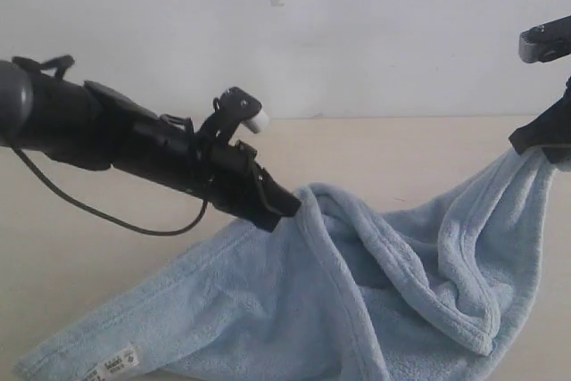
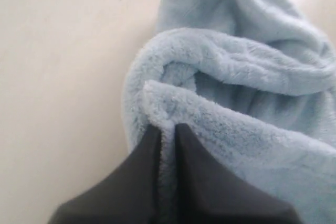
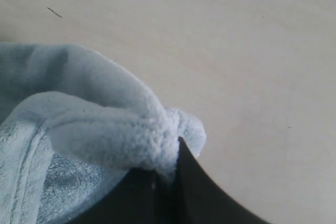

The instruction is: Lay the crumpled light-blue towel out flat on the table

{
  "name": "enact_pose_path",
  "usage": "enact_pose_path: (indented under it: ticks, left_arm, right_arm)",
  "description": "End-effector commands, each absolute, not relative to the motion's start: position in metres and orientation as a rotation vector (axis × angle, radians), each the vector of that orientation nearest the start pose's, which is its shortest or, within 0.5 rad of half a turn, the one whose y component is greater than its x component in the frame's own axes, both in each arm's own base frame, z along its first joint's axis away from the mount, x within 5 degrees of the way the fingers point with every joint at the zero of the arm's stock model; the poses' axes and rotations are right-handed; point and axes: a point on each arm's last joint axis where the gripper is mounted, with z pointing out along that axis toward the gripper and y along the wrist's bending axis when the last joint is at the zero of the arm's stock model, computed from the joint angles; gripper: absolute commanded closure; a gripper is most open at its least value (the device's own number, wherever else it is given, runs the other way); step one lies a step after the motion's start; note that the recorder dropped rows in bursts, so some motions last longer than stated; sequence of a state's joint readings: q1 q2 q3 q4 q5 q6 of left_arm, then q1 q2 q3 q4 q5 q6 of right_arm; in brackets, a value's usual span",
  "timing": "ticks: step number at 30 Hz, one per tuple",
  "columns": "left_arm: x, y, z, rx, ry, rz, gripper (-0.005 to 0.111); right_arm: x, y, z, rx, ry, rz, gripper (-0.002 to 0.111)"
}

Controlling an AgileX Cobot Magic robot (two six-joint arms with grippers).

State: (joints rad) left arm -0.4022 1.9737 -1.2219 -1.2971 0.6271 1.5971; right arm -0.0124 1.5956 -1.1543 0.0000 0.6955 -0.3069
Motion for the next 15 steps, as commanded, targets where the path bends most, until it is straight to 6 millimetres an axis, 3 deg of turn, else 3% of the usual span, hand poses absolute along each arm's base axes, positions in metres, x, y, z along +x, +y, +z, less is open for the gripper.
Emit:
enact_pose_path:
  ticks: [1,4,10,15]
  left_arm:
    - [0.335,-0.207,0.212,1.184,1.974,-0.827,0.103]
    - [0.326,-0.202,0.223,1.213,1.972,-0.803,0.103]
    - [0.307,-0.185,0.209,1.274,2.157,-0.716,0.103]
    - [0.283,-0.178,0.219,1.269,2.15,-0.736,0.103]
  right_arm:
    - [0.334,-0.007,0.26,-0.383,2.599,-0.116,0.107]
    - [0.334,-0.007,0.26,-0.383,2.599,-0.116,0.107]
    - [0.335,-0.007,0.255,-0.39,2.621,-0.118,0.107]
    - [0.343,-0.007,0.226,-0.394,2.719,-0.096,0.107]
